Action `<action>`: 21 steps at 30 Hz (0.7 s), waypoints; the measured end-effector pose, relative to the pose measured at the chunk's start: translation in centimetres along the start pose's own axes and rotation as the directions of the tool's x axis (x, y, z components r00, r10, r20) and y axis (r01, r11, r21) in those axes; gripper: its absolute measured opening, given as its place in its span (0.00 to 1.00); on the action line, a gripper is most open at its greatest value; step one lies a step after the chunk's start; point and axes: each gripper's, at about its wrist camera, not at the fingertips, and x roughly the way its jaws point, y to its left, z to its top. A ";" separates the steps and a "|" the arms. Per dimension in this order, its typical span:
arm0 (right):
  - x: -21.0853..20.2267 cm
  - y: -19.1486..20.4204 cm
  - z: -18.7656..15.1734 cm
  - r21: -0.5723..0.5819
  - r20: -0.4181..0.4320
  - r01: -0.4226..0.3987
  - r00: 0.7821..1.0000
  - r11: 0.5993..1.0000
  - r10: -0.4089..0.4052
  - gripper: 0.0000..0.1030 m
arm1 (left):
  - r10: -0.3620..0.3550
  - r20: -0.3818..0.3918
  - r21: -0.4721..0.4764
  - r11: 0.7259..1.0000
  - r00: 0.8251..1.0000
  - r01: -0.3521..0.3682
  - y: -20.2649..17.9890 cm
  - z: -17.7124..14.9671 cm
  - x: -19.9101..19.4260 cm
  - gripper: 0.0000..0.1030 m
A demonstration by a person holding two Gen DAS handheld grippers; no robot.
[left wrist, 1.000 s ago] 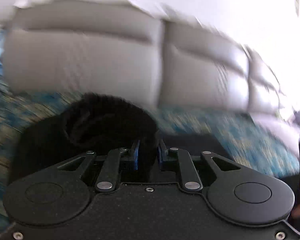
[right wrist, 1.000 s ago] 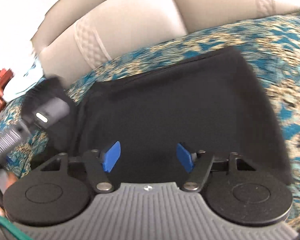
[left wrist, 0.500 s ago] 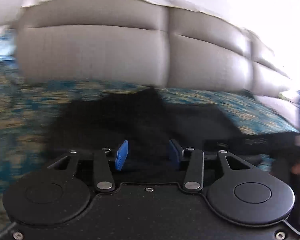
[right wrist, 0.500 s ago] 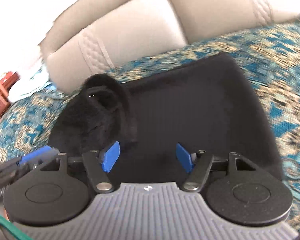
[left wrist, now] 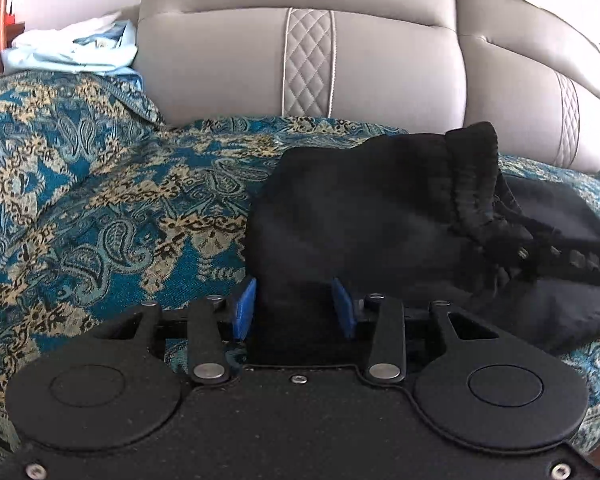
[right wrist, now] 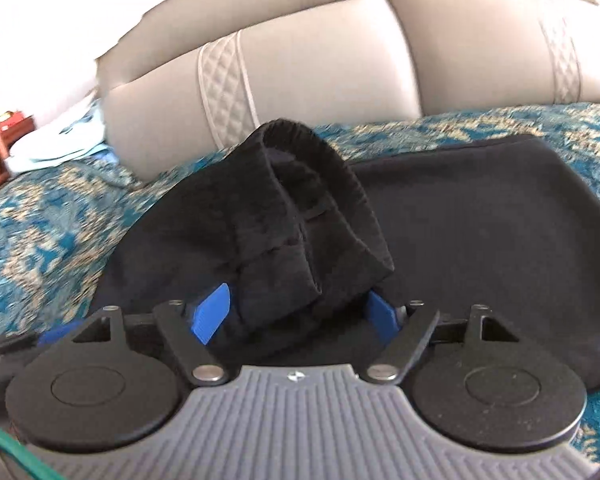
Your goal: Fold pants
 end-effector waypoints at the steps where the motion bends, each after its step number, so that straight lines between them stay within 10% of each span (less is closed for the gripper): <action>1: 0.3 0.3 0.0 -0.007 0.013 0.016 1.000 1.000 -0.015 0.78 | -0.002 0.002 0.000 1.000 1.000 0.002 0.0 -0.1 0.1 0.38; 7: 0.5 1.5 0.5 -0.063 0.062 0.077 0.995 0.995 -0.073 0.31 | -0.045 -0.002 -0.024 0.999 0.999 0.045 0.3 0.5 -0.3 0.38; 21: -5.9 -6.8 0.6 0.040 0.124 0.312 0.941 0.949 -0.315 0.29 | -0.177 0.015 0.104 0.979 0.984 0.175 -4.8 0.6 -2.1 0.37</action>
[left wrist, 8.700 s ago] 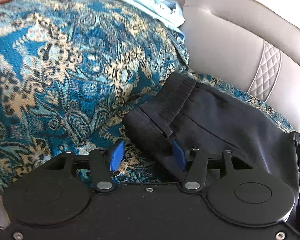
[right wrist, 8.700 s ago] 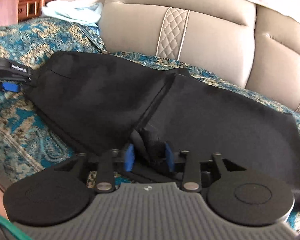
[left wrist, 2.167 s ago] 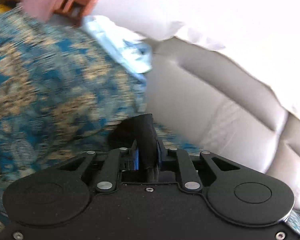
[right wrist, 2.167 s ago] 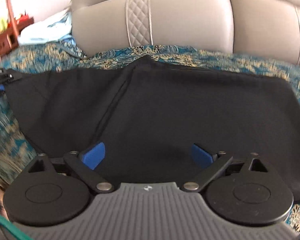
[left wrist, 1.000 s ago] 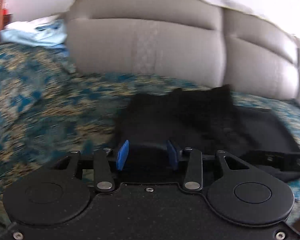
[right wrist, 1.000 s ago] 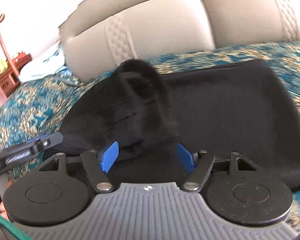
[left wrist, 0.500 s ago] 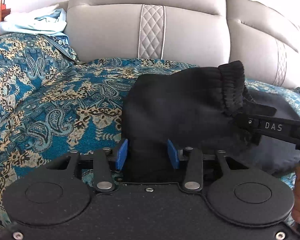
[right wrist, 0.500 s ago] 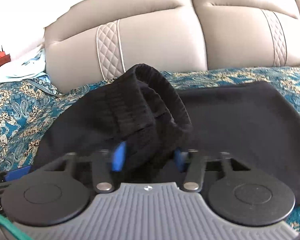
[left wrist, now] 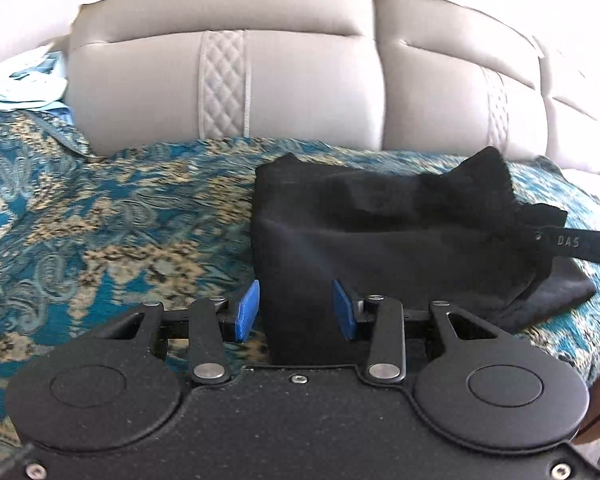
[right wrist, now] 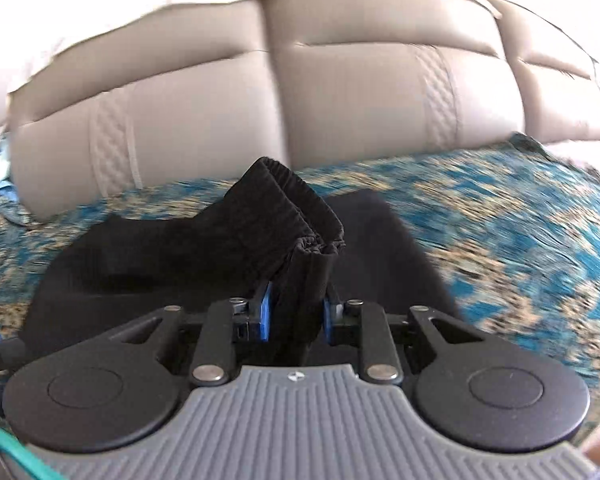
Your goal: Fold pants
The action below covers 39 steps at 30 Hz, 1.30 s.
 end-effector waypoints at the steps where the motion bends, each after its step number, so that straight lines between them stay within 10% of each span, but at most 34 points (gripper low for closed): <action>1: 0.0 -0.7 0.0 0.014 -0.007 0.006 1.000 1.000 -0.006 0.29 | -0.004 -0.006 0.006 1.000 1.000 0.004 -0.4 -0.1 0.1 0.37; 6: -0.2 -3.5 -0.2 0.016 -0.033 0.032 0.999 0.999 -0.032 0.35 | -0.024 -0.025 0.047 0.999 0.999 0.025 -1.5 -0.2 0.3 0.37; 11: -0.1 -5.2 -0.1 -0.013 -0.098 -0.002 0.995 1.000 0.000 0.73 | -0.023 0.007 0.035 0.999 1.000 0.023 -1.0 1.9 0.5 0.37; 17: -1.9 -6.2 1.9 -0.027 -0.034 -0.012 0.999 1.000 0.011 0.84 | -0.027 0.067 0.062 0.998 0.997 0.023 -1.1 6.2 2.8 0.36; 21: -1.0 -5.5 3.9 -0.074 -0.002 -0.038 0.999 0.997 0.038 0.76 | -0.046 0.055 0.098 0.994 0.997 0.040 -2.7 7.9 5.4 0.28; 25: 1.4 -3.5 4.6 -0.165 -0.006 -0.084 0.996 0.983 0.084 0.40 | -0.033 0.023 0.143 0.989 0.999 0.030 -4.6 8.6 8.7 0.24; 39: 7.5 -5.8 4.4 -0.105 -0.039 0.054 0.998 0.993 -0.059 0.37 | 0.099 0.000 0.137 0.986 0.995 -0.098 -5.8 8.9 16.0 0.24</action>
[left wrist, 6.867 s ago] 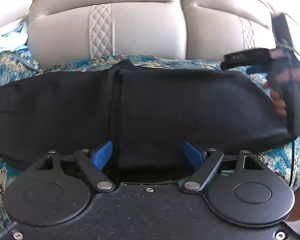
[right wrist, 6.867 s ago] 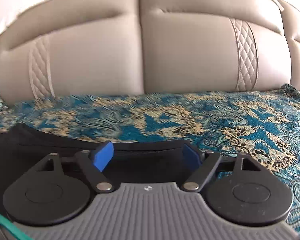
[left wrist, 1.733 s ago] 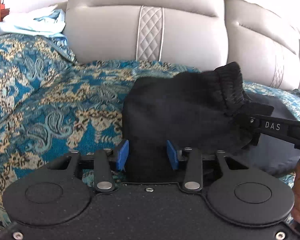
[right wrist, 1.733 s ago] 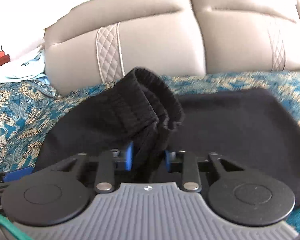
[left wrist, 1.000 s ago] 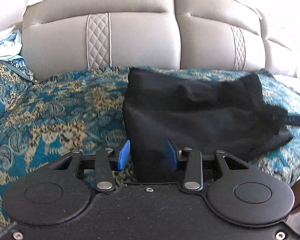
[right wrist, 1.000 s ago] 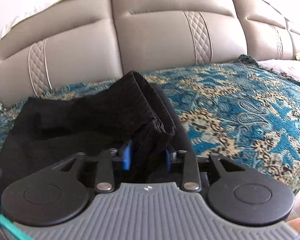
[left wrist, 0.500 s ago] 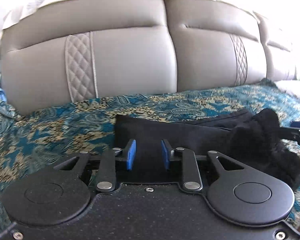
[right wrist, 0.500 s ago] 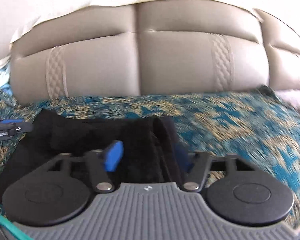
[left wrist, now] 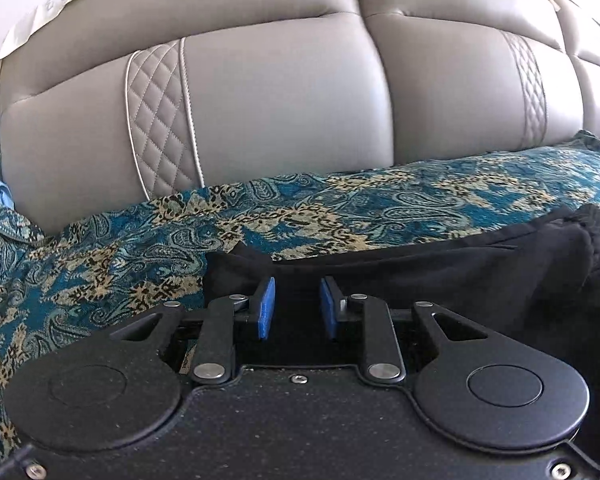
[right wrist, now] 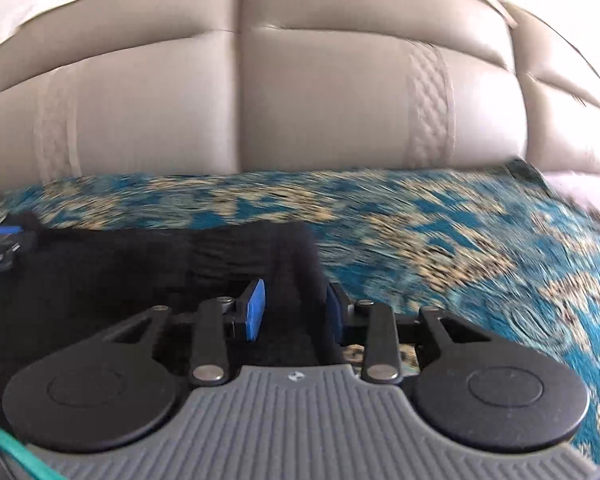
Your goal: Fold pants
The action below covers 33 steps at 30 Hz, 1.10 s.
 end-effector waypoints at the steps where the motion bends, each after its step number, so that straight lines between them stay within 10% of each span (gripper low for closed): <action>1: 0.4 -0.4 0.1 0.016 -0.022 0.014 1.000 1.000 -0.014 0.37 | 0.005 -0.002 -0.005 1.000 1.000 -0.005 0.0 0.0 0.2 0.24; 5: 0.3 -1.6 0.1 0.064 -0.014 0.020 1.000 0.998 -0.019 0.37 | 0.013 0.001 -0.014 1.000 1.000 -0.013 0.0 -0.1 0.5 0.24; 11: -4.0 0.0 0.6 0.011 0.222 -0.148 0.965 0.989 0.142 0.47 | 0.008 0.001 -0.029 1.000 1.000 -0.008 0.1 -0.1 0.8 0.24; 17: -2.6 4.7 1.1 -0.145 0.164 -0.236 0.952 0.961 0.258 0.56 | 0.013 0.000 -0.024 1.000 1.000 -0.013 0.0 -0.1 0.9 0.24; 33: 1.2 4.8 0.5 -0.174 0.039 -0.044 0.998 0.984 0.051 0.51 | 0.006 -0.001 -0.022 1.000 1.000 -0.006 -0.3 0.0 1.0 0.30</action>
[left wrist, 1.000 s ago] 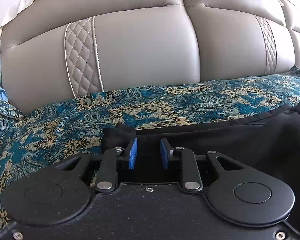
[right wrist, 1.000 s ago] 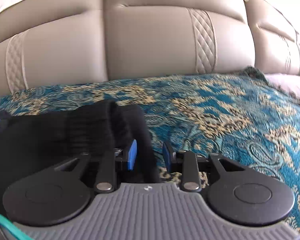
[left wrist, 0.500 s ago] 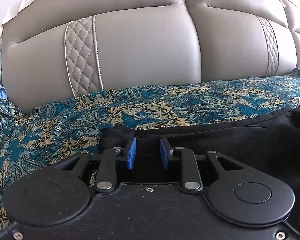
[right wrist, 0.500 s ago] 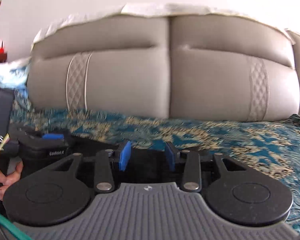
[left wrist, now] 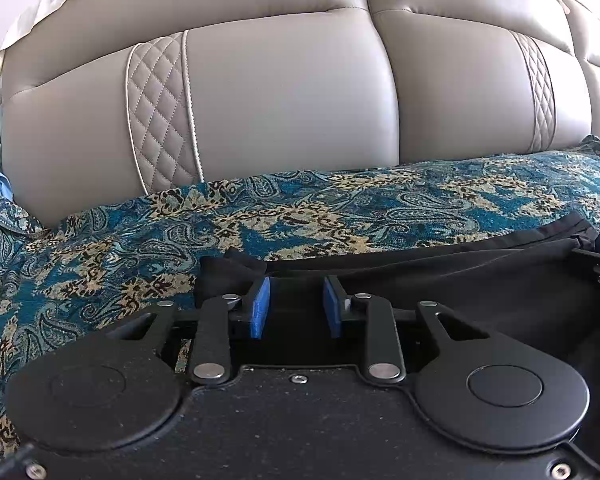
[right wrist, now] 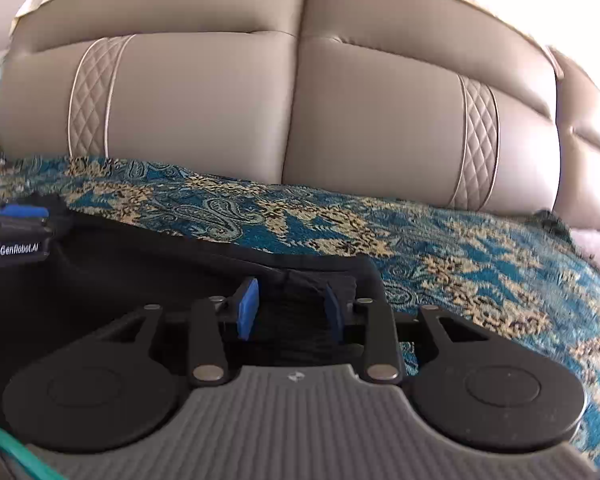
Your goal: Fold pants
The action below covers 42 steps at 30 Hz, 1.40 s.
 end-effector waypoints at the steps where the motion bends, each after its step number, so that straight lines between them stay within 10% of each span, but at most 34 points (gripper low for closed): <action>1: 0.1 -0.1 0.0 0.004 -0.001 0.001 1.000 1.000 -0.001 0.52 | -0.001 0.000 -0.002 1.000 1.000 0.001 0.0 0.1 0.0 0.34; 25: 1.0 -2.2 -0.1 0.057 -0.032 0.077 0.997 0.995 -0.075 0.67 | 0.006 0.007 -0.068 0.998 1.000 -0.006 5.1 -1.3 -4.4 0.53; 42: 2.5 -8.9 -0.6 0.212 -0.096 -0.213 0.967 0.954 0.237 0.81 | -0.182 -0.112 -0.189 0.969 0.977 0.159 7.4 -0.9 -1.7 0.54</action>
